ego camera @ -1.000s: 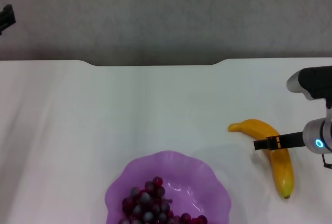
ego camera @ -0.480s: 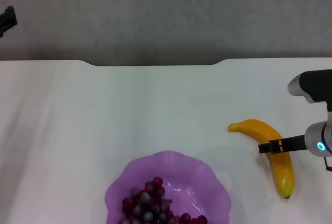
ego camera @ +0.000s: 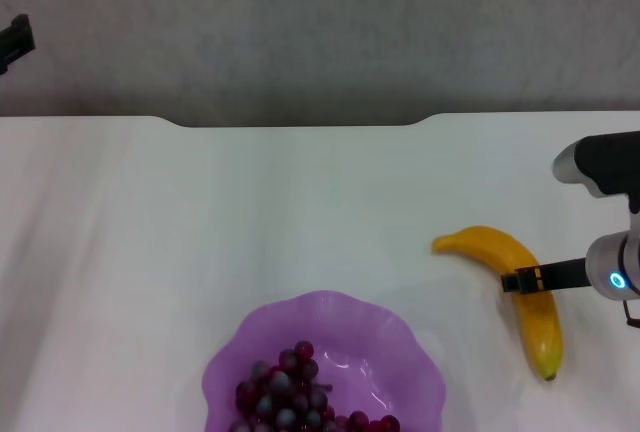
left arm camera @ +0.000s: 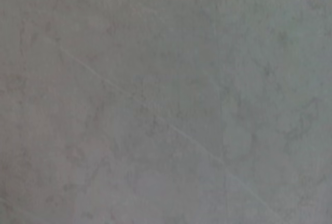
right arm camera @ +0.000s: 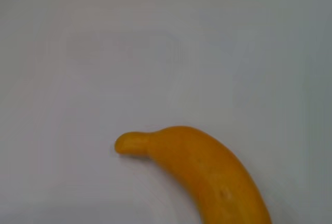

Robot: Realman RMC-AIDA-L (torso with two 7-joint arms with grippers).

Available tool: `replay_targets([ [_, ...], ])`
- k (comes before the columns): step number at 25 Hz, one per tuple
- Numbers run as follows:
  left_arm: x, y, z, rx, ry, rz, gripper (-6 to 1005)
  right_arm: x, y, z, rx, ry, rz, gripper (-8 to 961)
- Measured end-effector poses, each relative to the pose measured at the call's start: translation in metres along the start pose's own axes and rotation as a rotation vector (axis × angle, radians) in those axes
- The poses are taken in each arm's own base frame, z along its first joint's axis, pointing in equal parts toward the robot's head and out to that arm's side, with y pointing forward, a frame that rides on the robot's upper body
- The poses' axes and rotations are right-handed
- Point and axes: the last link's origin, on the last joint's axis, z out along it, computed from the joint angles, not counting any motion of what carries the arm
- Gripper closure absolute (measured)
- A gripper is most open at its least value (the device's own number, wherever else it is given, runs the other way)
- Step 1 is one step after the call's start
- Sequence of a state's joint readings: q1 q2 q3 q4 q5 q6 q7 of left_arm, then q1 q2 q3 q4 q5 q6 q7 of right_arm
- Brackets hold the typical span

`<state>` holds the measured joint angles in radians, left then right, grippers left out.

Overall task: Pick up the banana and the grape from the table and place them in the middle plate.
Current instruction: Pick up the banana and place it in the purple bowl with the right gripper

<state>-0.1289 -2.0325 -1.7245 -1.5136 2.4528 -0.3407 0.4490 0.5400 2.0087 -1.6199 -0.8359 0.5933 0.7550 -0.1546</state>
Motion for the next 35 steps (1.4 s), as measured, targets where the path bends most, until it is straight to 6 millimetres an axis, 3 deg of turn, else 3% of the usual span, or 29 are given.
replay_targets([
  [7, -0.002, -0.001, 0.0, 0.003, -0.004, -0.001, 145, -0.005, 0.005, -0.007, -0.019, -0.038, -0.046, 428],
  [13, -0.003, -0.002, -0.001, 0.006, -0.007, -0.003, 145, -0.028, 0.022, -0.061, -0.061, -0.215, -0.136, 414],
  [16, -0.003, -0.002, -0.001, 0.004, -0.012, -0.002, 145, -0.039, 0.04, -0.09, -0.086, -0.28, -0.229, 407],
  [18, -0.003, -0.003, -0.001, 0.003, -0.018, -0.003, 146, -0.04, 0.053, -0.099, -0.105, -0.289, -0.289, 402],
  [30, -0.002, -0.005, -0.001, 0.004, -0.026, -0.005, 146, -0.023, 0.145, -0.096, -0.261, -0.18, -0.625, 374],
  [35, 0.0, -0.006, -0.001, 0.006, -0.024, -0.005, 146, -0.013, 0.169, -0.091, -0.299, -0.135, -0.721, 362],
])
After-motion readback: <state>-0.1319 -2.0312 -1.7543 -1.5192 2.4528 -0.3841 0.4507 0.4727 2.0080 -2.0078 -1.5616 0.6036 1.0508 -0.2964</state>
